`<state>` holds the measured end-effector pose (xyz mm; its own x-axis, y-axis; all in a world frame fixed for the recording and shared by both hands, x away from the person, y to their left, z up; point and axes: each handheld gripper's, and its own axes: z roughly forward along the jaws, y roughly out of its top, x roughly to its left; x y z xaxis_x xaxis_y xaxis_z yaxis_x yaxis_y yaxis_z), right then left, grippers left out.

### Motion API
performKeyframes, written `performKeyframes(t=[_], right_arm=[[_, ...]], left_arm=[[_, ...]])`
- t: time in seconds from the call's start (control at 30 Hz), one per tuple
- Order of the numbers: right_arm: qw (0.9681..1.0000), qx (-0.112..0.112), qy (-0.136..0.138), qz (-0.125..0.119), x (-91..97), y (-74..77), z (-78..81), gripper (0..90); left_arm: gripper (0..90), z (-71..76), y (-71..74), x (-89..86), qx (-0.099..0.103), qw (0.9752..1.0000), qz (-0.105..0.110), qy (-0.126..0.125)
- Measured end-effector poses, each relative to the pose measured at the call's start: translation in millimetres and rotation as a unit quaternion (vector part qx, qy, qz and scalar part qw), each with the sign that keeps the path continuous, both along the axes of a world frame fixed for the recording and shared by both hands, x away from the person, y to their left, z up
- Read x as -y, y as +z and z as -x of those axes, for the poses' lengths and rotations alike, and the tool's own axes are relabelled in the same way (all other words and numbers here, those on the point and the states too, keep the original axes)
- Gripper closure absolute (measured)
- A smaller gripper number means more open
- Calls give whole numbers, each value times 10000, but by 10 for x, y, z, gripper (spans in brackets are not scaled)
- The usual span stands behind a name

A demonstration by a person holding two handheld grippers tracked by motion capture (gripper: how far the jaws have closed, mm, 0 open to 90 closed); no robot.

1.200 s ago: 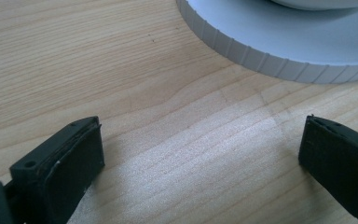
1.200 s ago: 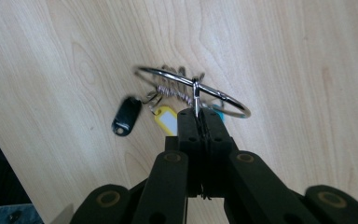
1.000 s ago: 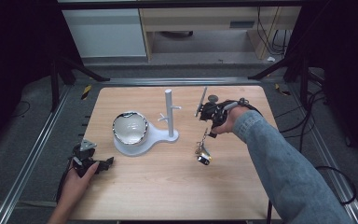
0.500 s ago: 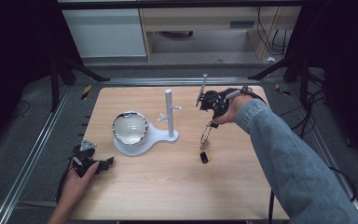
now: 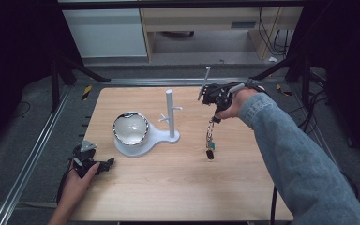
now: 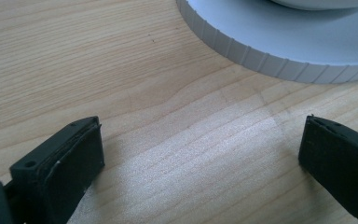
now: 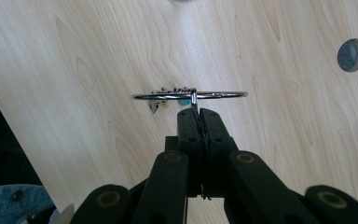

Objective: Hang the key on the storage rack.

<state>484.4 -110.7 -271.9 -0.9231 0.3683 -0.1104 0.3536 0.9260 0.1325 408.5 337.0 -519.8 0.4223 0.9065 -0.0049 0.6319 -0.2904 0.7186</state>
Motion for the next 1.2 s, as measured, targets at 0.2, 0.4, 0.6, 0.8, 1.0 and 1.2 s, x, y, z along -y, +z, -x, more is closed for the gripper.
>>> performKeyframes(t=[0.2, 0.4, 0.6, 0.8, 1.0, 1.2], right_arm=[[10000, 26, -6, -10, -52, 60, -23, 884], [10000, 38, 46, -3, -99, 105, -47, 884], [9999, 88, 97, 18, -162, 178, -66, 884], [9999, 125, 96, -53, -201, 234, -92, 884], [9998, 138, 111, -85, -254, 289, -103, 884], [9998, 137, 140, -54, -309, 336, -125, 884]], left_arm=[[0, 0, 0, 0, 1, 10000, -3, -2], [0, 0, 0, 0, 1, 10000, 1, 1], [0, 0, 0, 0, 1, 10000, 0, 0], [0, 0, 1, 0, -6, 10000, -5, 3], [0, 0, 0, 0, 1, 10000, 2, 0], [0, 0, 0, 0, 0, 10000, 2, 1]])
